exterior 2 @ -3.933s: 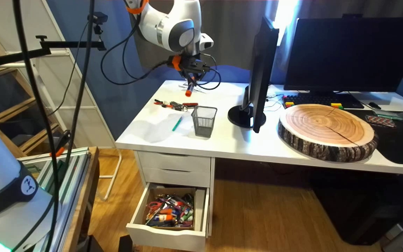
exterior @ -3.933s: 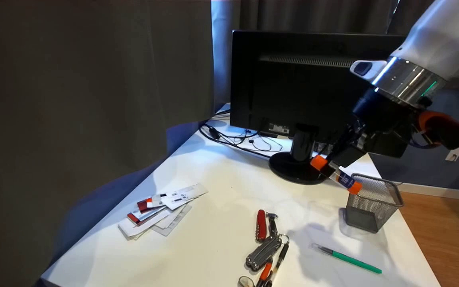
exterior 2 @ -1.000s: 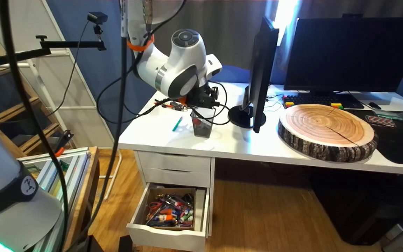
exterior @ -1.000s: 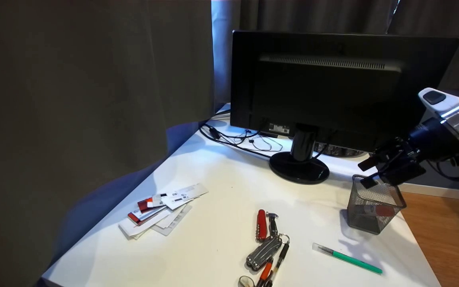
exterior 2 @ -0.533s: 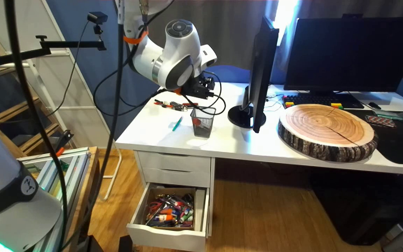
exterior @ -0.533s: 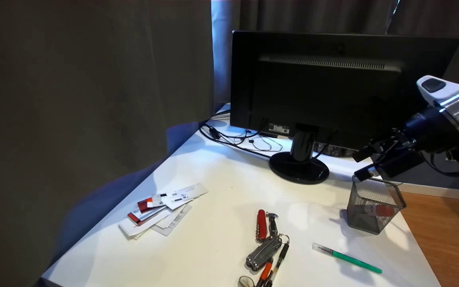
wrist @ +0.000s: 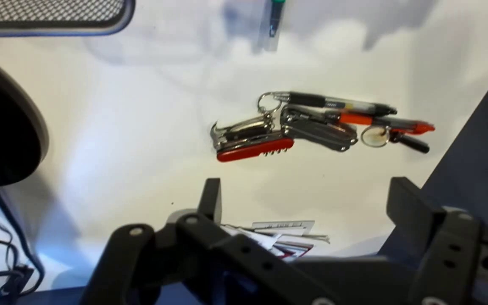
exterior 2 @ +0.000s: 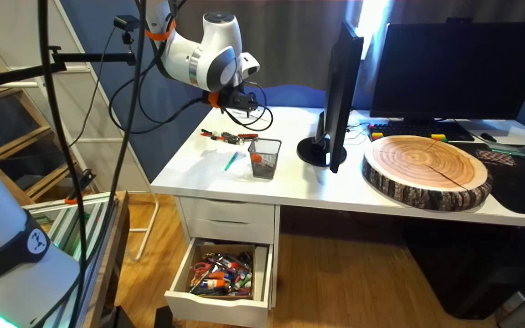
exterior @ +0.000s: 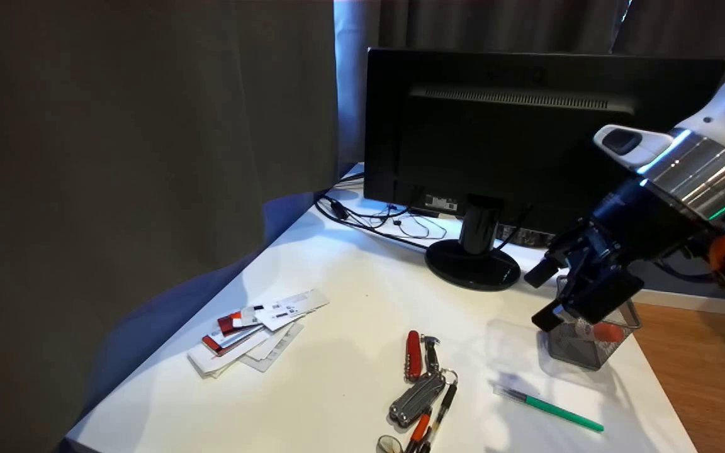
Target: Pick up the glue stick from the table and put it in the gray pen holder, pick up the green marker from the table and put it in the gray pen holder
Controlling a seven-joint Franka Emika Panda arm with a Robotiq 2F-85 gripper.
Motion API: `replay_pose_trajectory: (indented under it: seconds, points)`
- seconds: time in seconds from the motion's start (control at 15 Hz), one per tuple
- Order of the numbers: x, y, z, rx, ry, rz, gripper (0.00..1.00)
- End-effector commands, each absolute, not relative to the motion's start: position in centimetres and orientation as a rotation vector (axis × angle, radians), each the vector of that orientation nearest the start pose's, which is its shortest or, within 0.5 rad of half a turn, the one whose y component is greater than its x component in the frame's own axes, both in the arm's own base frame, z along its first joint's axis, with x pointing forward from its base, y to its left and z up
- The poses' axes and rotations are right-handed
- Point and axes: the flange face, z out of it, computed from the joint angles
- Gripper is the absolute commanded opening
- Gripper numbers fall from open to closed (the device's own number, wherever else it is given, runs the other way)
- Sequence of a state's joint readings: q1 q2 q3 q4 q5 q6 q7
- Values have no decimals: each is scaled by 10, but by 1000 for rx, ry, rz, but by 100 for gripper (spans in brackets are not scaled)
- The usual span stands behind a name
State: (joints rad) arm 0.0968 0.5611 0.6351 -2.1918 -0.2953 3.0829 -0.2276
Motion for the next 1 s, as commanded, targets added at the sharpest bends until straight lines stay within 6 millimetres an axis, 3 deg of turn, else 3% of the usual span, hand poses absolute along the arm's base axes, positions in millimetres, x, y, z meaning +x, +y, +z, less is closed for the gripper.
replay_pose_trajectory:
  seconds: [0.0,0.27,0.73,0.93]
  points:
    - [432,427,213,-2410,-1536,-430,100]
    - [434,443,191,-2431,-1629,-284,100]
    - [442,451,144,-2425,-1674,-112,100]
    - [446,451,128,-2409,-1683,-74,93]
